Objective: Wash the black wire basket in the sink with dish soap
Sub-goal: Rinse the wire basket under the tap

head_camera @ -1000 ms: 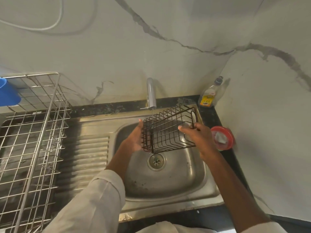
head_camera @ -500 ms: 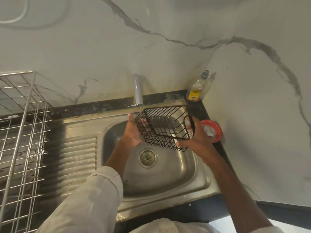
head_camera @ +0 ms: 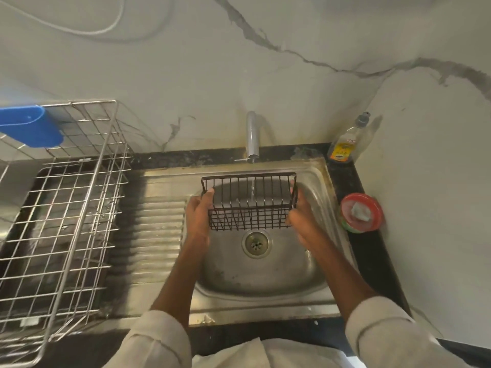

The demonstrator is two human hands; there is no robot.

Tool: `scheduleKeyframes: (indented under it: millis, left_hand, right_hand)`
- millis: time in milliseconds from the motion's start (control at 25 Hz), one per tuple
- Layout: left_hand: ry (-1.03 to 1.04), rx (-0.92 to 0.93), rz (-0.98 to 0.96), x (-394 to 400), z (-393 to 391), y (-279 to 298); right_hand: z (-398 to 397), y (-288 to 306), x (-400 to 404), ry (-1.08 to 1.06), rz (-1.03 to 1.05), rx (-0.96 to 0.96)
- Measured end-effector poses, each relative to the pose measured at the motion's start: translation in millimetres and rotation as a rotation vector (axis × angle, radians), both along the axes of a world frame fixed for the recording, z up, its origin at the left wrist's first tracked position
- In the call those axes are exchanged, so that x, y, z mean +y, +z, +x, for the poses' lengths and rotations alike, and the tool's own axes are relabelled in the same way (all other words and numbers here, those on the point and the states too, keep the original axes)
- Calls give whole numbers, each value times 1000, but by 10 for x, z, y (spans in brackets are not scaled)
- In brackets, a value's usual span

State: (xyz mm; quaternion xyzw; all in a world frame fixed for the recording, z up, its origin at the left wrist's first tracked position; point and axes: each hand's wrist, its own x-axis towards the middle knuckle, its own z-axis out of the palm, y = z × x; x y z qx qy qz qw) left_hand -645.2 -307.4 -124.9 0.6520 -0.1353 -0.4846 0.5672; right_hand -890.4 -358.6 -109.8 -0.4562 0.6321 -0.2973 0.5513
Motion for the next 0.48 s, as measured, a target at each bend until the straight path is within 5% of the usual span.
scheduleKeyframes:
  millis: [320, 480]
  left_hand:
    - [214, -51, -51, 356, 295, -41]
    - [246, -72, -44, 462, 369, -94]
  right_hand:
    - [515, 45, -335, 61, 74, -114]
    - [526, 138, -236, -228, 295, -354]
